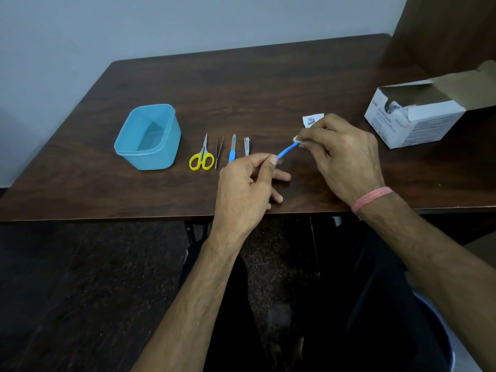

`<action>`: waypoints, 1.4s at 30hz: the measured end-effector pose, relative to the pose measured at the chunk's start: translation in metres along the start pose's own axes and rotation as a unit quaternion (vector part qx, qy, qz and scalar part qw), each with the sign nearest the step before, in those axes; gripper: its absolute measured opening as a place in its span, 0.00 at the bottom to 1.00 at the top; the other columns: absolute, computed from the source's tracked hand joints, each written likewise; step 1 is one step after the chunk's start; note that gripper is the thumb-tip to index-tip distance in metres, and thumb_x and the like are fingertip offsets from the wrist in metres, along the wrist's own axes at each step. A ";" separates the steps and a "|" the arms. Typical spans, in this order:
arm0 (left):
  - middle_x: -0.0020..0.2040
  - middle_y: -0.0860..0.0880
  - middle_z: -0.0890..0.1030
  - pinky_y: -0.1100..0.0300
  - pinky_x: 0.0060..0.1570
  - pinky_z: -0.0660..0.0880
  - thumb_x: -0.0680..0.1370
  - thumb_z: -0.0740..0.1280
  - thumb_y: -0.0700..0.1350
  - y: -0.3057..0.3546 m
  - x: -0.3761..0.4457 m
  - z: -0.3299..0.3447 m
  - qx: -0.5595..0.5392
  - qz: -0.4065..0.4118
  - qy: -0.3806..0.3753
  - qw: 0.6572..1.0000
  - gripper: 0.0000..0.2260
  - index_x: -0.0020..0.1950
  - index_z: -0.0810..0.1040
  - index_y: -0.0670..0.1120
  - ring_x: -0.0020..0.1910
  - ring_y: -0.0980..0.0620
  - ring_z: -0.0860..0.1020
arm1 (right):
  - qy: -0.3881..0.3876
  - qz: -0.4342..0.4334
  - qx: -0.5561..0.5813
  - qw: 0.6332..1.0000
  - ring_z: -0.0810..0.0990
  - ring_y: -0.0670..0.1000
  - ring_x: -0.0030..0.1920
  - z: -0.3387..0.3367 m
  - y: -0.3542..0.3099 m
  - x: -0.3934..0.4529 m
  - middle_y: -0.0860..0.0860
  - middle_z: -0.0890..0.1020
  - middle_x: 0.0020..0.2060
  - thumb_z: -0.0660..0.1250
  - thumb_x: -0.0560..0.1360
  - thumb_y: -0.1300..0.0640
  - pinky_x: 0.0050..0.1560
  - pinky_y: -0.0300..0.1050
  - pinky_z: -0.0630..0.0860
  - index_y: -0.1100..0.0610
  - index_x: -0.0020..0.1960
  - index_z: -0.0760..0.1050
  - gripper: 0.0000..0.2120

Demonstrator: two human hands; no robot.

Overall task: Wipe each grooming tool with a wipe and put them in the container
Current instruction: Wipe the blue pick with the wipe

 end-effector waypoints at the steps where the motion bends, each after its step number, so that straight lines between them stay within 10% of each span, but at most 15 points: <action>1: 0.46 0.54 0.91 0.64 0.27 0.76 0.90 0.66 0.48 -0.001 0.000 -0.001 -0.004 0.002 0.001 1.000 0.11 0.64 0.87 0.46 0.30 0.51 0.85 | -0.002 -0.008 0.003 1.000 0.86 0.53 0.46 0.001 -0.001 0.000 0.48 0.85 0.51 0.73 0.84 0.53 0.41 0.58 0.83 0.52 0.57 0.89 0.06; 16: 0.47 0.59 0.91 0.62 0.27 0.77 0.89 0.69 0.47 0.002 -0.005 -0.002 0.019 0.052 0.017 0.998 0.09 0.61 0.84 0.62 0.28 0.51 0.85 | 0.014 -0.030 0.010 0.999 0.86 0.53 0.43 0.002 -0.002 -0.005 0.46 0.87 0.48 0.76 0.82 0.54 0.38 0.55 0.82 0.51 0.56 0.90 0.05; 42: 0.47 0.59 0.91 0.62 0.28 0.78 0.89 0.69 0.48 -0.001 -0.005 -0.003 0.024 0.063 0.032 0.997 0.08 0.63 0.86 0.59 0.27 0.52 0.85 | 0.012 -0.006 -0.005 1.000 0.86 0.54 0.43 0.006 0.000 -0.003 0.46 0.85 0.49 0.73 0.85 0.52 0.37 0.56 0.82 0.50 0.60 0.89 0.07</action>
Point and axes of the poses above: each hand's wrist, its own x-axis towards the middle knuckle, its own z-axis out of the palm, y = z × x, the point moved 4 cm from there along x, towards the middle knuckle
